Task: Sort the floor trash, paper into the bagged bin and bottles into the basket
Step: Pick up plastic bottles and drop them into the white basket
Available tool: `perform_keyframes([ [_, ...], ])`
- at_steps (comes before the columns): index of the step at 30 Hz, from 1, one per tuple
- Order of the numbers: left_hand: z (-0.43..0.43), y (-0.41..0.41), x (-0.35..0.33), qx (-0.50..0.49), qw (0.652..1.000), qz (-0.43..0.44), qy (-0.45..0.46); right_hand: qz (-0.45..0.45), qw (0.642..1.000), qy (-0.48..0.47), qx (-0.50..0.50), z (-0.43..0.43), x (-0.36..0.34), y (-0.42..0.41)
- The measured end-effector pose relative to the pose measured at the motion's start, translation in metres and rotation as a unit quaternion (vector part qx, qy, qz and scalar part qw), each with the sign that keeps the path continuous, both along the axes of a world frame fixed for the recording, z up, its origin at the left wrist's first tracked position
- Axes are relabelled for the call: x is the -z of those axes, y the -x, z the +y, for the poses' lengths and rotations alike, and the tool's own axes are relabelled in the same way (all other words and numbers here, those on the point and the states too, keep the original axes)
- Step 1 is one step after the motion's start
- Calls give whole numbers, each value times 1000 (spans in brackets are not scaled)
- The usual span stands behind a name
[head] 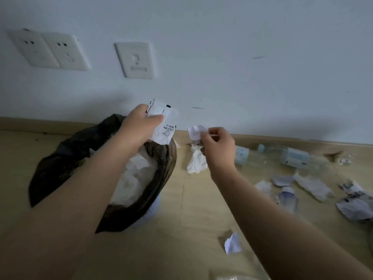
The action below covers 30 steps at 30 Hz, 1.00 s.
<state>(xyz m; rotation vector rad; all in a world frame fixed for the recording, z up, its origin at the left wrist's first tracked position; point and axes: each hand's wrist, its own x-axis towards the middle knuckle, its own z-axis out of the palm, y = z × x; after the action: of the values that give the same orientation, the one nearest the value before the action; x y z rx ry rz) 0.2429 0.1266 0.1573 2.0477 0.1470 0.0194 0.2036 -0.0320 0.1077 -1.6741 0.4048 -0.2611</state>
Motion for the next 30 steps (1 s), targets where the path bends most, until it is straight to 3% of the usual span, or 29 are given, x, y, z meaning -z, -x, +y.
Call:
perform_keyframes([
  [6, 90, 1, -11, 59, 988, 91, -107, -19, 996, -23, -85, 70, -18, -3],
  [10, 115, 4, -10, 122, 941, 158, -274, -22, 988, 47, -148, 93, -14, 5],
  [14, 123, 3, -12, 137, 936, 185, -265, -30, 976, 112, -185, 99, -14, 5],
  [19, 107, -5, -16, 126, 953, 123, -248, -32, 968, 144, -202, 96, -16, 5],
  [23, 73, -4, -20, 125, 960, 46, -247, -21, 979, 126, -157, 71, -9, 6],
  [27, 21, 6, -24, 169, 929, -42, -326, 27, 982, 153, -107, 21, 15, 15],
  [30, -24, 20, -27, 254, 940, -17, -227, 117, 972, 191, -72, -27, 43, 30],
])
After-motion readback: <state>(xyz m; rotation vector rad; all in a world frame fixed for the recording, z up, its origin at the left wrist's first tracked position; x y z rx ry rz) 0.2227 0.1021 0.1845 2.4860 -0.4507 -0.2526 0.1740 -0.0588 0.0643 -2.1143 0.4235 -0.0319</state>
